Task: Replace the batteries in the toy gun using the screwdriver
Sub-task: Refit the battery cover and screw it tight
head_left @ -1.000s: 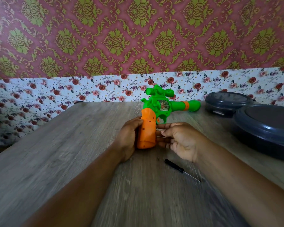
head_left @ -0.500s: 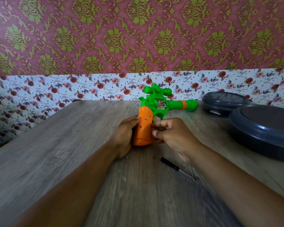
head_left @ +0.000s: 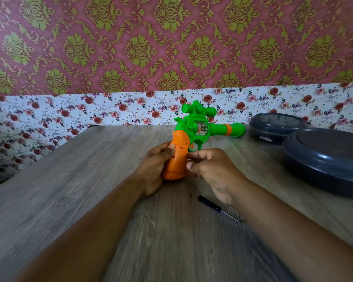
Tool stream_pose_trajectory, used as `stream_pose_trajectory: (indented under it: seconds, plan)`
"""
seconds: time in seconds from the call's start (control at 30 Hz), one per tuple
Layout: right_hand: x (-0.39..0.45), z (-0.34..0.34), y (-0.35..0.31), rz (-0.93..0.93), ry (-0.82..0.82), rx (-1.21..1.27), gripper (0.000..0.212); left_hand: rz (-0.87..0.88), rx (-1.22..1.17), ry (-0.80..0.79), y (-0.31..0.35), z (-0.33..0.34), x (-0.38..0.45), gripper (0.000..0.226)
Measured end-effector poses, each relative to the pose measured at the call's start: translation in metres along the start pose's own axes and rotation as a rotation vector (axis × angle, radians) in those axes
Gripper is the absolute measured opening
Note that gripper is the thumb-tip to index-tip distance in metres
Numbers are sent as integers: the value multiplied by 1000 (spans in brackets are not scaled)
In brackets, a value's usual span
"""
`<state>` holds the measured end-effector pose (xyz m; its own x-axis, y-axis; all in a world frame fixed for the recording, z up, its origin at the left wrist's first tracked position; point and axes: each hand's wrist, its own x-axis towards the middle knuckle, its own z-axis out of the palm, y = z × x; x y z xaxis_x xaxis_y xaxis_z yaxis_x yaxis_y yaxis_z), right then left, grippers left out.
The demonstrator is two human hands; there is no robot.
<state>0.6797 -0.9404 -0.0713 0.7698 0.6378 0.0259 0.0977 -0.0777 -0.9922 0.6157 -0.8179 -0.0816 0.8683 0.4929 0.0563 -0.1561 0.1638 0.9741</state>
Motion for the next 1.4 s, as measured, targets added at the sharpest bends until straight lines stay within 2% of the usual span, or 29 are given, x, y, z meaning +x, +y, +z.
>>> stream_pose_trajectory:
  seconds: [0.17,0.33,0.4,0.57,0.83,1.03,1.23,1.4]
  plan:
    - [4,-1,3,27,-29,117,28,-10,5,-5,-3,-1,1,38]
    - [2,0,3,-16,-46,72,31,-25,-7,-57,-3,-1,0,36]
    - [-2,2,1,-93,-39,-64,33,-26,7,-81,-4,-2,1,36]
    - [-9,1,-1,-398,28,-685,31,16,68,-17,-5,-1,0,31]
    - [-2,-3,4,-492,-33,-879,24,-14,60,49,0,1,1,41]
    - [0,-2,6,-432,-26,-706,32,-11,57,64,0,1,4,40]
    - [3,-2,7,-97,-55,-101,41,-32,50,56,0,0,7,44]
    - [8,-2,7,-4,-58,77,35,-37,41,65,-1,-1,8,44]
